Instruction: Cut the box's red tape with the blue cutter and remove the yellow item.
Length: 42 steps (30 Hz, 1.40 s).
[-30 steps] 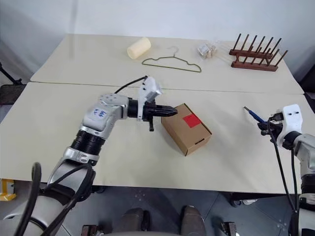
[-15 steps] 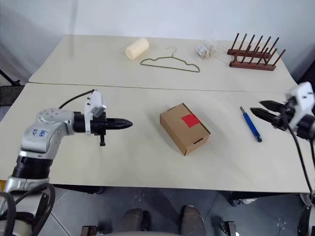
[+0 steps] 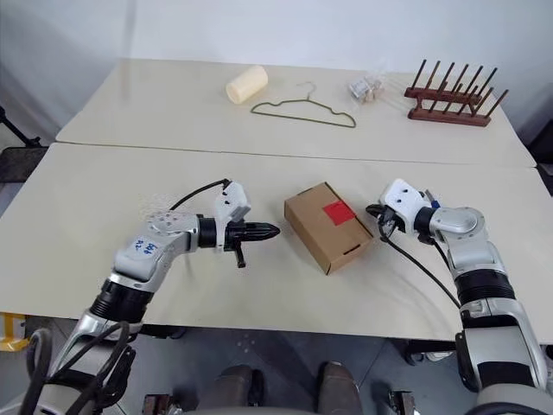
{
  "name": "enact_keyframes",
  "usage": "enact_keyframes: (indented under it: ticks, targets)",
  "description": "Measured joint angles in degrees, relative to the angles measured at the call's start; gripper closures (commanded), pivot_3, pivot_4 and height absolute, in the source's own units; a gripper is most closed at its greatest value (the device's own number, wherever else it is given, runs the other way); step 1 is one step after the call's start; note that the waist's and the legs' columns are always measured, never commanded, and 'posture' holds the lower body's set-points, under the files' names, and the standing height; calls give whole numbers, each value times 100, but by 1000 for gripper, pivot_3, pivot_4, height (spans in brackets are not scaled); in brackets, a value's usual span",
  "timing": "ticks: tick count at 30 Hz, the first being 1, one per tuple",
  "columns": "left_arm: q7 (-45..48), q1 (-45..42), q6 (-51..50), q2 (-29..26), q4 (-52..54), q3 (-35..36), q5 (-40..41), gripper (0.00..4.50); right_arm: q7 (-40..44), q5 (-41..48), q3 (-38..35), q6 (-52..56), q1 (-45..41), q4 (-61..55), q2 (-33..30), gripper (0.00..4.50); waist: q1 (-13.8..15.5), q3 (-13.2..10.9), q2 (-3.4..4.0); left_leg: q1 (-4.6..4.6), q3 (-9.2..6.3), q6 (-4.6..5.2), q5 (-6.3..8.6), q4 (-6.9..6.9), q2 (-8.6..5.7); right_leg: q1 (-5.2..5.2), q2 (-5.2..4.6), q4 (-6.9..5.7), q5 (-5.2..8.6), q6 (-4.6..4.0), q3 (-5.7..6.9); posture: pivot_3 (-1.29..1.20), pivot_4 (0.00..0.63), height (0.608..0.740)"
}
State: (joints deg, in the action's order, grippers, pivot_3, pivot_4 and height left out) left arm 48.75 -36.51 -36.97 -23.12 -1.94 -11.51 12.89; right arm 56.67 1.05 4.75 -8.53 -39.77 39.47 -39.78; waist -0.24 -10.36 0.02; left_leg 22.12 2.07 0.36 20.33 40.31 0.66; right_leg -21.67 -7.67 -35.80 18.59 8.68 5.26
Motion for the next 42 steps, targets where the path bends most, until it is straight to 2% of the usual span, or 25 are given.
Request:
enact_keyframes:
  ticks: [4,8,14,24,31,42]
  targets:
    - [-151,-57,-120,39,-121,-36,-17,4500,664,308,-15,402,498,-917,-147,4475,-4,0,0,-2,0,-1,-1,-1,2,0,2,0,0,0,-1,0,150,740]
    - [-154,-26,-247,-48,-105,-55,-10,4500,1043,607,-18,1236,995,-1989,-342,4475,16,0,0,-2,0,-1,-1,1,1,0,1,-1,0,0,-2,0,150,740]
    - [-66,153,-425,-236,-13,-47,48,4500,1055,905,-56,2224,1691,-3305,-477,4475,26,0,0,-2,0,-1,-1,1,0,1,0,-1,0,0,-3,0,150,740]
    - [-63,284,-433,-166,225,-23,144,4500,863,1185,11,3304,2331,-5034,-459,4475,49,0,0,-2,0,-1,0,2,-1,1,0,0,0,0,-4,0,150,740]
    - [-119,407,-439,-18,401,-54,144,4500,583,1295,72,3788,2510,-5597,-375,4475,94,0,0,-3,1,-1,0,3,-2,1,0,1,0,0,-6,0,150,740]
    - [70,655,-744,-113,829,-85,321,4500,504,1277,142,3815,2665,-5639,-541,4475,163,0,0,-3,2,-1,0,3,-3,2,0,1,0,-1,-7,0,150,740]
